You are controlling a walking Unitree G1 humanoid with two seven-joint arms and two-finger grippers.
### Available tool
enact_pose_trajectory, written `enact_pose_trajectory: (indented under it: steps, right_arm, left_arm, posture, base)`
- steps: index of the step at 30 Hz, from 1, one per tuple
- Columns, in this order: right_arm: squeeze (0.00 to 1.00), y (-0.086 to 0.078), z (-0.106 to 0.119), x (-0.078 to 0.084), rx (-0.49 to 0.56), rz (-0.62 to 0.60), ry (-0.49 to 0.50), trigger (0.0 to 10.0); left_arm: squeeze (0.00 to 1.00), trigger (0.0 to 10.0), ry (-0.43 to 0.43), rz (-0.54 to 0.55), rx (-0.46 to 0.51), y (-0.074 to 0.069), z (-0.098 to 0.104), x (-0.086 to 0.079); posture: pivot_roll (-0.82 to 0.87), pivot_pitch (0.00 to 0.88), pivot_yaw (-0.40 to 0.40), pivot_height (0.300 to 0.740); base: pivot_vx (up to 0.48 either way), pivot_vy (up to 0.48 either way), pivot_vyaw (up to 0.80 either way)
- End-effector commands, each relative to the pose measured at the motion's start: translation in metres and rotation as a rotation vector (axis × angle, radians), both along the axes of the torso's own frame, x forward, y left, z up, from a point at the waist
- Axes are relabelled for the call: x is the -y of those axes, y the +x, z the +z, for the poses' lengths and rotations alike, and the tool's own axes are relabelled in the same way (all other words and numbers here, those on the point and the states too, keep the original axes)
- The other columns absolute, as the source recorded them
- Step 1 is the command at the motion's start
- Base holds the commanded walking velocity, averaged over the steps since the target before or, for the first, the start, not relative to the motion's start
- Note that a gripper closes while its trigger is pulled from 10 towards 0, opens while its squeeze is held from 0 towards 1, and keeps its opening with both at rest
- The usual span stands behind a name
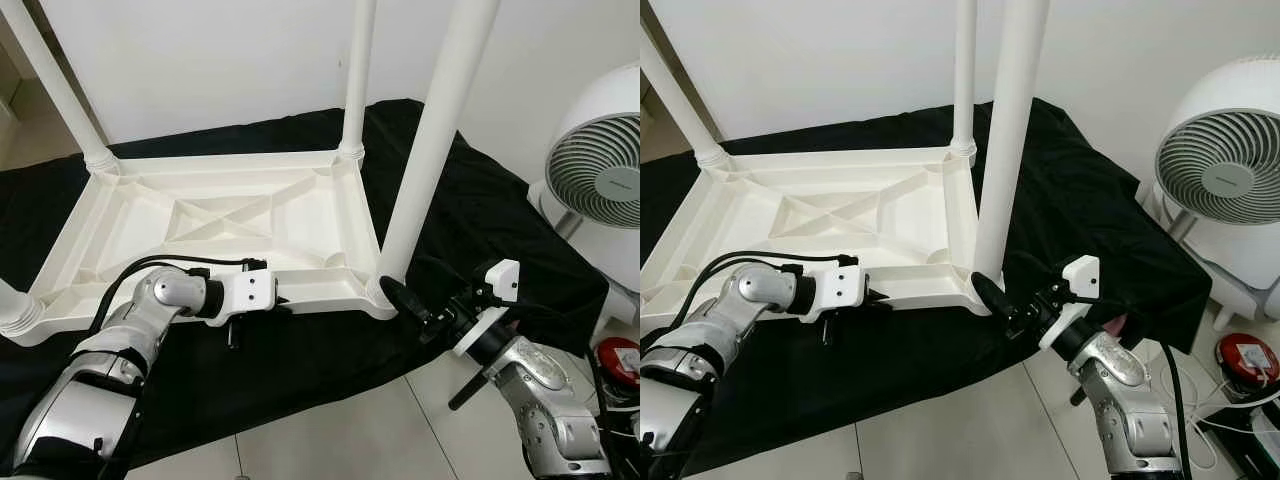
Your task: Building children table
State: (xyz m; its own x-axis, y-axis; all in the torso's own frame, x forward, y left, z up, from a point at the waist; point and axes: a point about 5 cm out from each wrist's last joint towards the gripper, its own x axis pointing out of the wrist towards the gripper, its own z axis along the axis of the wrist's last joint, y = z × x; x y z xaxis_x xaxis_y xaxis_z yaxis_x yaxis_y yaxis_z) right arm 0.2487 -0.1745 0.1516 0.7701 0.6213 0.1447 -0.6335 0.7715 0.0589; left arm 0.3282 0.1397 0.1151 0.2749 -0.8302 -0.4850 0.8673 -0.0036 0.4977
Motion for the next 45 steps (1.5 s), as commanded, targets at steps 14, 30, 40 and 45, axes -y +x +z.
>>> enact_pose_trajectory:
  steps: [14, 30, 40, 45]
  right_arm:
    - [0.00, 0.001, -0.006, 0.003, -0.015, 0.049, -0.083, 10.0]
    - [0.93, 0.011, -0.007, 0.015, -0.012, -0.011, -0.103, 10.0]
    - [0.00, 0.033, -0.002, 0.002, 0.040, 0.063, -0.174, 10.0]
    - [0.00, 0.041, -0.002, 0.000, 0.053, 0.075, -0.201, 10.0]
  left_arm:
    - [0.00, 10.0, -0.153, 0.087, 0.046, -0.004, 0.014, -0.014]
    - [0.00, 10.0, -0.524, 0.207, 0.028, -0.026, 0.050, 0.011]
    - [0.00, 10.0, -0.634, 0.482, -0.021, -0.028, 0.049, 0.018]
    - [0.00, 10.0, -0.682, 0.586, -0.090, -0.029, 0.049, 0.017]
  posture:
    - [-0.05, 0.025, 0.028, 0.740]
    - [-0.02, 0.035, -0.012, 0.740]
    - [-0.01, 0.023, -0.026, 0.740]
    - [-0.01, 0.012, -0.033, 0.740]
  base:
    - [0.000, 0.000, 0.00]
    - [0.000, 0.000, 0.00]
    - [0.000, 0.000, 0.00]
    - [0.000, 0.000, 0.00]
